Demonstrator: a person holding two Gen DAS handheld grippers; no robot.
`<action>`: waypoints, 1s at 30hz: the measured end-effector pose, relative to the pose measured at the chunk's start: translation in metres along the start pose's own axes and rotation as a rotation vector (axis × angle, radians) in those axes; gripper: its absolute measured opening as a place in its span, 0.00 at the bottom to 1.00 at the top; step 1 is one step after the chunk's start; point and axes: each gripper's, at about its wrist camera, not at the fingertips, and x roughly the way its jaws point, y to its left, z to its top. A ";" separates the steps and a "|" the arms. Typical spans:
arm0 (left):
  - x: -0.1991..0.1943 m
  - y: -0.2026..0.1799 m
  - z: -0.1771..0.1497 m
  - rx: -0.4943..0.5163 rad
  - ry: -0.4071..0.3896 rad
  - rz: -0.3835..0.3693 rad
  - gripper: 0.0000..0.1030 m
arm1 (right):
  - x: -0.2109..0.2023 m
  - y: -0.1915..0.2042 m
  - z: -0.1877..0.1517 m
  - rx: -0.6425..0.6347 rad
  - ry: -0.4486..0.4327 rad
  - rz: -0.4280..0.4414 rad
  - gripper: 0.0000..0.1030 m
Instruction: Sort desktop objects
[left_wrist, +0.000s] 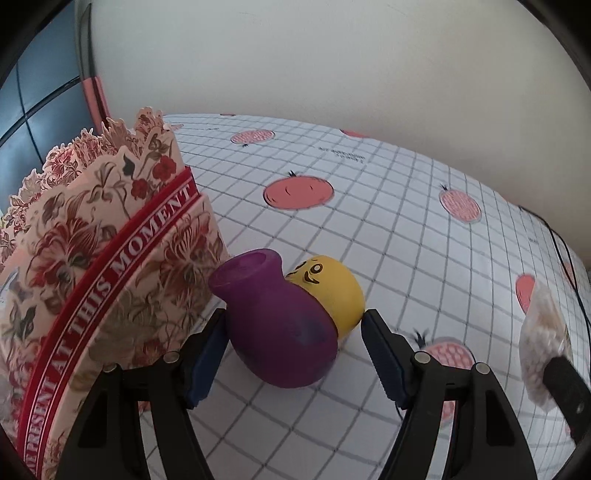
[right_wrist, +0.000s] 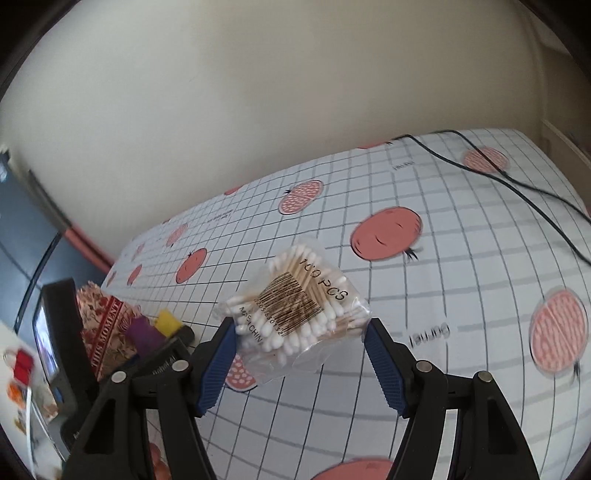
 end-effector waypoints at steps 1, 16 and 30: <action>-0.002 -0.001 -0.002 0.006 0.007 -0.004 0.72 | -0.004 0.001 -0.003 0.013 -0.002 -0.002 0.70; -0.031 0.003 -0.056 0.019 0.172 -0.051 0.33 | -0.079 0.007 -0.043 0.132 0.011 -0.057 0.70; -0.065 0.023 -0.060 0.007 0.173 -0.126 0.25 | -0.095 -0.001 -0.037 0.162 -0.024 -0.059 0.70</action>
